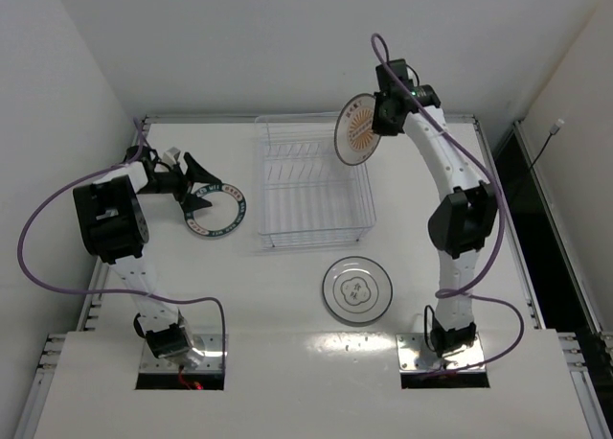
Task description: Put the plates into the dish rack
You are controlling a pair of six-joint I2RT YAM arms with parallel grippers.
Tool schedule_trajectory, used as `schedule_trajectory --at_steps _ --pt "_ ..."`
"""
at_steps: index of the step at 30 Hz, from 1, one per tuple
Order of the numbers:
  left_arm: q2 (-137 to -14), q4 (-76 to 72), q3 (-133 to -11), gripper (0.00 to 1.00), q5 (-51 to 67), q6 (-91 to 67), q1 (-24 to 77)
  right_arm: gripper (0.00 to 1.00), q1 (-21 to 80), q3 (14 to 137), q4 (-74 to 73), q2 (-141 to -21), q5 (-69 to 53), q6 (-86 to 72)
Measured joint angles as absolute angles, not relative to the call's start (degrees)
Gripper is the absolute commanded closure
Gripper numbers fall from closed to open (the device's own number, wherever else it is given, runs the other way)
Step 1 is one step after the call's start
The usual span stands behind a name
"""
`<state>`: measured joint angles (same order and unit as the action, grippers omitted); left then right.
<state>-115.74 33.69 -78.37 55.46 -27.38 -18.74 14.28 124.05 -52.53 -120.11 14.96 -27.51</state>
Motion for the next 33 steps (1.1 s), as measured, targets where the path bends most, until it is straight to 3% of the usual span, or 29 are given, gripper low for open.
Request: schedule_trajectory --at_steps 13,33 --pt "-115.74 34.00 -78.37 0.16 55.11 -27.18 -18.74 1.00 18.74 127.55 -55.96 -121.05 28.08 -24.40" --pt "-115.74 34.15 -77.60 0.16 54.98 -27.14 -18.74 1.00 24.32 130.76 -56.58 -126.63 28.93 -23.44"
